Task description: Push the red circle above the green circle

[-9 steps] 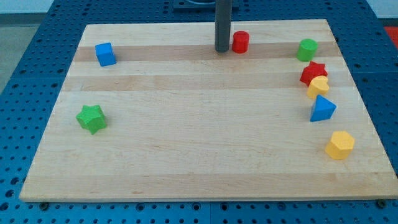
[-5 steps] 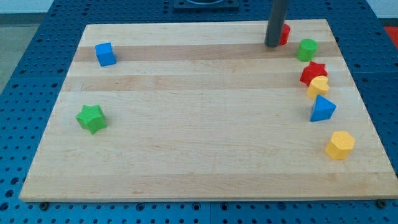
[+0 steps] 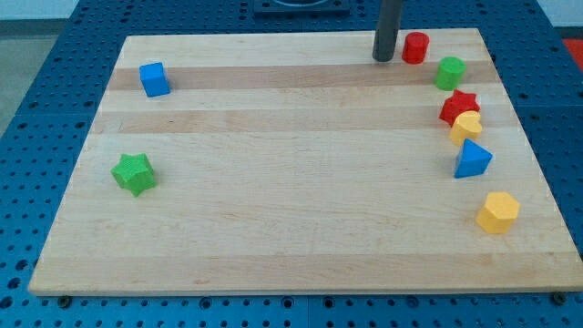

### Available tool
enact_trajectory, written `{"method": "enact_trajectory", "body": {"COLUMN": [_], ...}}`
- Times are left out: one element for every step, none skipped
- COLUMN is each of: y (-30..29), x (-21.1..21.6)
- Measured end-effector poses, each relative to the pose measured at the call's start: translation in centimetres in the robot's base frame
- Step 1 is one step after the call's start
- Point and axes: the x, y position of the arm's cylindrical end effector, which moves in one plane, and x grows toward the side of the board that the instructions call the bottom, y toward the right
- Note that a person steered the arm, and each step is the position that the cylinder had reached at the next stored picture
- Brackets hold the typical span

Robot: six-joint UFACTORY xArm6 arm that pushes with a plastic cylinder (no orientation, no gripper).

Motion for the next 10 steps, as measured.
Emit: {"method": "enact_trajectory", "body": {"y": [1.6, 1.7, 0.6, -1.6, -1.3, -0.2, 0.9, 2.1, 3.1, 3.7], "x": [0.0, 0.0, 0.0, -0.2, -1.1, -1.3, -1.4, -1.4, -1.4, -1.4]}}
